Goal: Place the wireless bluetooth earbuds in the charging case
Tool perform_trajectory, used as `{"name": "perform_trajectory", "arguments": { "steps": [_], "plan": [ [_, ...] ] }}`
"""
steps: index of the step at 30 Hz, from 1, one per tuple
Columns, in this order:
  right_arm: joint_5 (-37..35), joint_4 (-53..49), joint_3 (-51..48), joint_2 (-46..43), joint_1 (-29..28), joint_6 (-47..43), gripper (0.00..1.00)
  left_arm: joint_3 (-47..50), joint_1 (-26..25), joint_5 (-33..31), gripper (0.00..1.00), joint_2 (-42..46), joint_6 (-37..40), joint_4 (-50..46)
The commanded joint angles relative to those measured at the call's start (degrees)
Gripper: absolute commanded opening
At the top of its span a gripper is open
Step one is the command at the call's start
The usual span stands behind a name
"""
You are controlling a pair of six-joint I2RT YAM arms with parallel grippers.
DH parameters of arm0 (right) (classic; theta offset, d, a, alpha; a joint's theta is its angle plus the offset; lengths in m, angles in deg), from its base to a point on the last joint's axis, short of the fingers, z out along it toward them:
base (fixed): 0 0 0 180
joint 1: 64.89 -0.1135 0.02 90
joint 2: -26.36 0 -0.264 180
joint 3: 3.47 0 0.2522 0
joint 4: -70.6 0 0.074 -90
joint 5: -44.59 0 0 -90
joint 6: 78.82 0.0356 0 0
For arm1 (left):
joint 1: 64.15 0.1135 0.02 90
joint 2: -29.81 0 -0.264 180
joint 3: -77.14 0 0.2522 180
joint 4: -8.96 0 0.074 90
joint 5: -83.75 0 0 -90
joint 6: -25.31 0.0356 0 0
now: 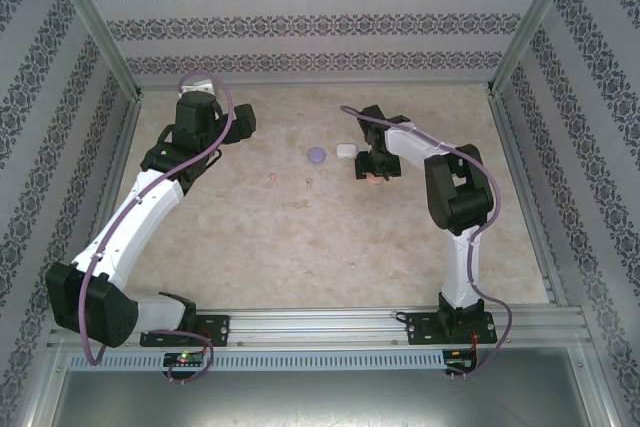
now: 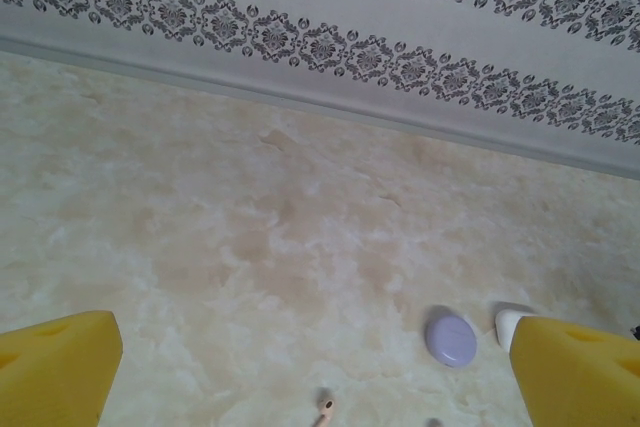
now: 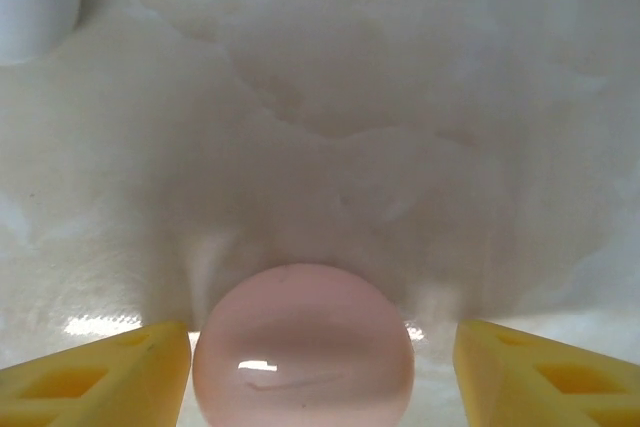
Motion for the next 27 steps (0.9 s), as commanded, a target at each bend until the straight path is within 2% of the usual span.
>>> {"name": "perform_trajectory", "arguments": {
  "steps": [1, 11, 18, 23, 27],
  "plan": [
    [-0.8, -0.9, 0.6, 1.4, -0.8, -1.2, 0.68, -0.8, 0.4, -0.5, 0.99, 0.4, -1.5, -1.6],
    [-1.2, -2.3, 3.3, 3.1, -0.9, -2.8, 0.63, 1.2, 0.4, -0.3, 1.00, 2.4, -4.7, -2.0],
    [0.0, -3.0, 3.7, 3.3, -0.8, -2.7, 0.49, 2.1, 0.4, -0.2, 1.00, 2.9, -6.4, -3.8],
    [5.6, -1.1, 0.5, 0.9, 0.0, 0.9, 0.36, 5.1, 0.4, 3.4, 0.98, 3.4, -6.7, -1.1],
    [11.4, 4.2, -5.3, -5.0, 0.1, 7.5, 0.34, 9.5, 0.4, 8.1, 0.97, 3.5, -6.1, 4.1]
  ]
}}
